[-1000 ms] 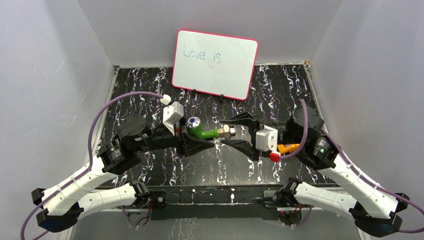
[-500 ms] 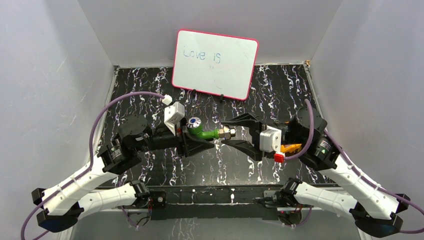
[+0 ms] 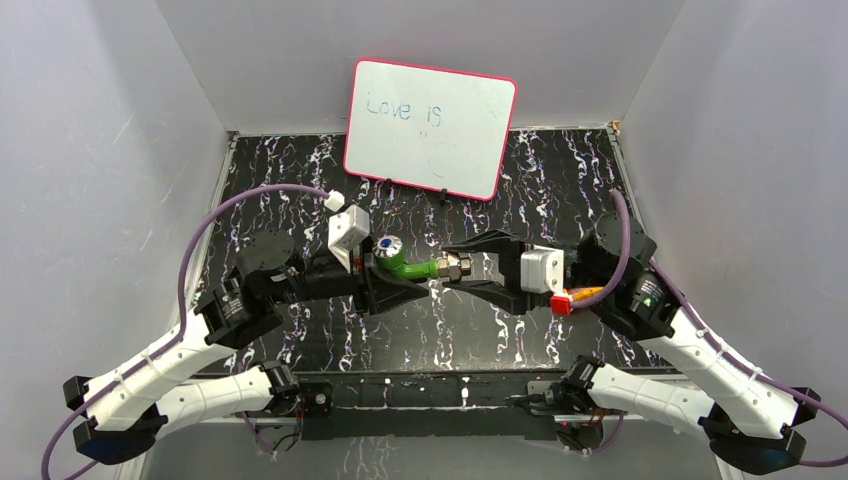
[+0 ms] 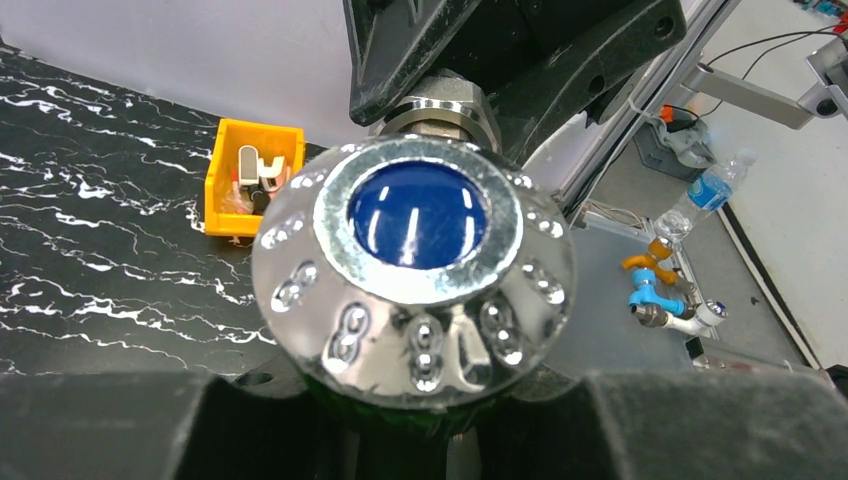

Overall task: Install the water faucets
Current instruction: Screw the water faucet onto the adaptor.

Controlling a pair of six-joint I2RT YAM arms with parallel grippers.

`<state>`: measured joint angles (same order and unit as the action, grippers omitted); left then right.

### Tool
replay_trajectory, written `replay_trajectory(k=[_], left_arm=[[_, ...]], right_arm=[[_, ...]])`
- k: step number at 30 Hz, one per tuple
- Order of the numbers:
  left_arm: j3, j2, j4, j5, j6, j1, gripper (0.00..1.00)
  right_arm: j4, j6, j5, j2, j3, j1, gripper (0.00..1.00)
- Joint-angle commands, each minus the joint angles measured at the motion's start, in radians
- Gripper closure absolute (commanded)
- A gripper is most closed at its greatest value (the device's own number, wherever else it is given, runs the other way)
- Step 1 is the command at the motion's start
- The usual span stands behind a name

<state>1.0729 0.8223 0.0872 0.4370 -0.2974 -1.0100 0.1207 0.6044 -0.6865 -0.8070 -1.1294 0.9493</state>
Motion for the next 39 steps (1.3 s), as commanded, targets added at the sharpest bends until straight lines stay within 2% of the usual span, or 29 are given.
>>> replay_trajectory(k=[1, 3, 12, 23, 29, 32, 36, 39], left_arm=[[0.029, -0.018, -0.068, 0.032, 0.050, -0.003, 1.00], [0.027, -0.021, -0.082, 0.044, 0.075, -0.002, 1.00], [0.046, -0.022, -0.111, 0.066, 0.249, -0.003, 1.00], [0.028, -0.052, -0.143, 0.035, 0.610, -0.002, 1.00], [0.022, -0.064, -0.145, 0.012, 0.692, -0.002, 1.00], [0.017, -0.070, -0.147, 0.006, 0.692, -0.004, 1.00], [0.006, -0.079, -0.147, -0.004, 0.676, -0.002, 1.00], [0.005, -0.082, -0.147, -0.024, 0.646, -0.002, 1.00]], right_arm=[[-0.129, -0.181, 0.047, 0.011, 0.010, 0.003, 0.87], [-0.168, -0.281, 0.082, 0.011, 0.023, 0.002, 0.93], [-0.171, -0.671, 0.142, -0.026, 0.005, 0.002, 1.00], [-0.147, -1.033, 0.229, -0.066, -0.020, 0.002, 1.00], [-0.074, -1.118, 0.289, -0.092, -0.061, 0.002, 1.00], [-0.091, -1.122, 0.317, -0.082, -0.056, 0.001, 0.86], [-0.193, -1.090, 0.321, -0.049, -0.028, 0.003, 0.53], [-0.315, -1.061, 0.306, -0.022, 0.010, 0.002, 0.34]])
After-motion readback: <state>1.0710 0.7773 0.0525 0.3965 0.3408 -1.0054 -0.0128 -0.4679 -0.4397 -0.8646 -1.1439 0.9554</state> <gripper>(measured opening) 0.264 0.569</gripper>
